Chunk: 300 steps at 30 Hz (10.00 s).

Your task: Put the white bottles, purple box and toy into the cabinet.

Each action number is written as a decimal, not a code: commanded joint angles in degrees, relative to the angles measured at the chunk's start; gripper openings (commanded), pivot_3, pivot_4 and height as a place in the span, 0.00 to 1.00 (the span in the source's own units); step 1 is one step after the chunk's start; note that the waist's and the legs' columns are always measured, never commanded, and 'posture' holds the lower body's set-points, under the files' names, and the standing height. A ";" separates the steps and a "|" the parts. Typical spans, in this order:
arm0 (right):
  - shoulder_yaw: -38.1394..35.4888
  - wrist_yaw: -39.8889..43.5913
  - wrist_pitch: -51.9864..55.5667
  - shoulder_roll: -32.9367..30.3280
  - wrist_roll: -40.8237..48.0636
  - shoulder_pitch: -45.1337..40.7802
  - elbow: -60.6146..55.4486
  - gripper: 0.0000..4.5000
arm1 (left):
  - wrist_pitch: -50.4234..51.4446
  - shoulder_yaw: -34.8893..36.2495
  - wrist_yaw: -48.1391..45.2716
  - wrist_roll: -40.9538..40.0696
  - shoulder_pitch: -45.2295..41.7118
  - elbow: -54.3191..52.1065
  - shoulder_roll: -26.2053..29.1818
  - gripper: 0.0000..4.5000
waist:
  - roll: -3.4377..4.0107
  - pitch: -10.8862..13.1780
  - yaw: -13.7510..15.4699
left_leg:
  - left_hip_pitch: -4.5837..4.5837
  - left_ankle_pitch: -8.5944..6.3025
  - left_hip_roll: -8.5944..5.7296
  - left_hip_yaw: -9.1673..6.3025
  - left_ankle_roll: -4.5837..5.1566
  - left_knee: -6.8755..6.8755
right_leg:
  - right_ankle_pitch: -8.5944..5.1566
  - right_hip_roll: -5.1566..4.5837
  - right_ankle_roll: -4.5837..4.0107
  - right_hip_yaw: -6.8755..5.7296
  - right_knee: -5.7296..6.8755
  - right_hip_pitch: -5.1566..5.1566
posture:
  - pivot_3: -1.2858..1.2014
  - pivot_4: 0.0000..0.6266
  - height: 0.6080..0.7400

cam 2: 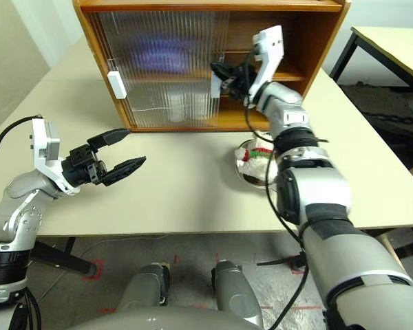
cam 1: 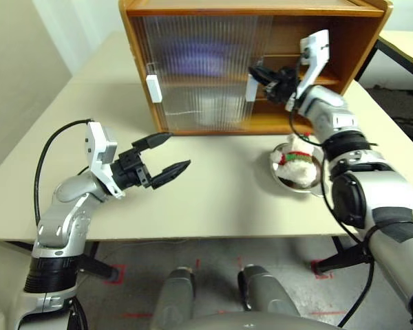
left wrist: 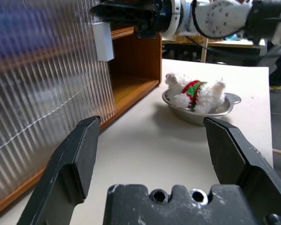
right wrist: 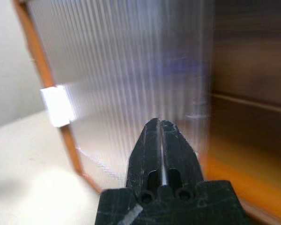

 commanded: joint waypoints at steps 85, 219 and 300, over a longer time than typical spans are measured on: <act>3.34 6.03 63.75 -25.94 17.17 27.85 -47.68 0.00 | -1.96 -2.98 -8.01 0.37 -3.67 3.89 0.70 1.00 | -0.50 -0.55 0.17 | -0.09 0.02 -0.09 0.79 0.03 -0.04 | -0.30 -0.55 0.17 0.02 0.00 -0.22 | 0.57 0.00 1.00; -17.36 -3.59 83.66 -27.38 26.82 52.88 -49.66 0.99 | -1.67 -4.24 -8.11 0.34 -7.51 8.12 0.31 1.00 | -0.90 1.52 0.17 | -0.09 0.07 -0.10 0.90 0.11 -0.08 | -0.50 -0.72 0.30 -0.06 -0.12 0.04 | 0.56 0.05 1.00; -14.81 -20.36 59.45 -13.01 20.42 17.53 -14.42 0.11 | -0.85 -3.31 -5.18 0.71 -5.55 3.16 0.77 1.00 | -0.56 3.01 0.28 | -0.26 0.11 -0.06 0.95 0.25 -0.29 | -0.22 -0.76 0.86 -0.07 -0.60 0.10 | 0.58 0.18 1.00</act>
